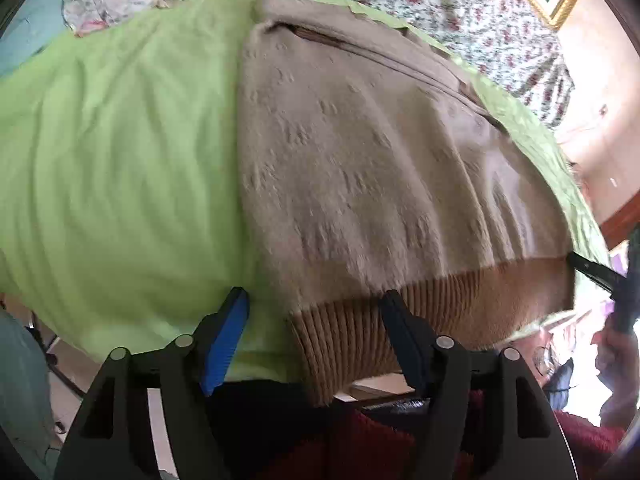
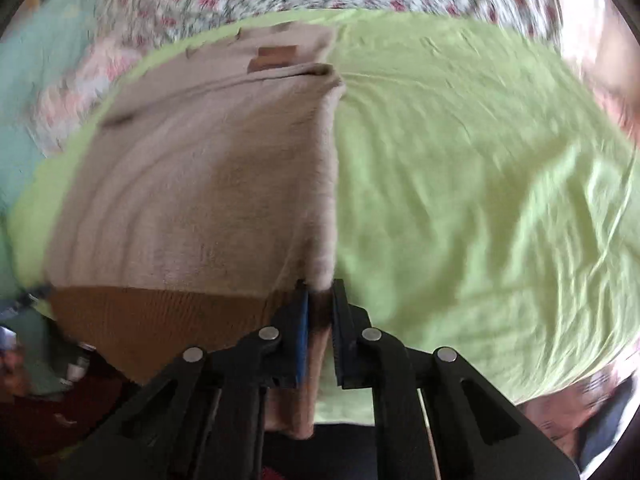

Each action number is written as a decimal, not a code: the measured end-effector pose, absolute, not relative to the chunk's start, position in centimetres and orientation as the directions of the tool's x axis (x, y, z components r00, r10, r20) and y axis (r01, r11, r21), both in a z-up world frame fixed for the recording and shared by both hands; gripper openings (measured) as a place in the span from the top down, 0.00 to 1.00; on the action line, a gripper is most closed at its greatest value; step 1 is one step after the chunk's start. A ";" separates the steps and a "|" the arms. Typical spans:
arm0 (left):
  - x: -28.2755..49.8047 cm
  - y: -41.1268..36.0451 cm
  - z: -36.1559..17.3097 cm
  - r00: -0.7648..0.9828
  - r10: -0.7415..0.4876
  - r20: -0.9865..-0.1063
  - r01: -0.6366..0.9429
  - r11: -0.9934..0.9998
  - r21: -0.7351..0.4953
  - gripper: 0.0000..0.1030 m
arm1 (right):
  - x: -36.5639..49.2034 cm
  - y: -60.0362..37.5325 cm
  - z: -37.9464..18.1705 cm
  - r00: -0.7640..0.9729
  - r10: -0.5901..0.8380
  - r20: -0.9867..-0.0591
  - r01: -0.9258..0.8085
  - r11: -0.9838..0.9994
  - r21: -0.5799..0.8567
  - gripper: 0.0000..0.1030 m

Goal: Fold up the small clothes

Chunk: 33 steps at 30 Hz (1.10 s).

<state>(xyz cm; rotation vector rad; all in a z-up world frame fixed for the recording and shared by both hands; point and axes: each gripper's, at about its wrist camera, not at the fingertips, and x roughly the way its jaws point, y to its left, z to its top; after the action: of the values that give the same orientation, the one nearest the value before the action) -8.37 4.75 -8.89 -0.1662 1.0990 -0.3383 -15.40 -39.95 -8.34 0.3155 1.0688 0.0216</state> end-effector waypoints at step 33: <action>-9.3 7.4 -8.5 0.409 -0.630 -0.660 0.296 0.776 -0.557 0.95 | -14.9 -41.5 -11.8 0.492 0.545 -0.679 -0.040 0.793 0.608 0.92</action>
<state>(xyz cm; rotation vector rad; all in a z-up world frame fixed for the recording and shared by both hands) -9.29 7.44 -8.46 -0.3823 0.9888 -0.6009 -14.92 -41.49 -11.80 0.5698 1.0039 0.3793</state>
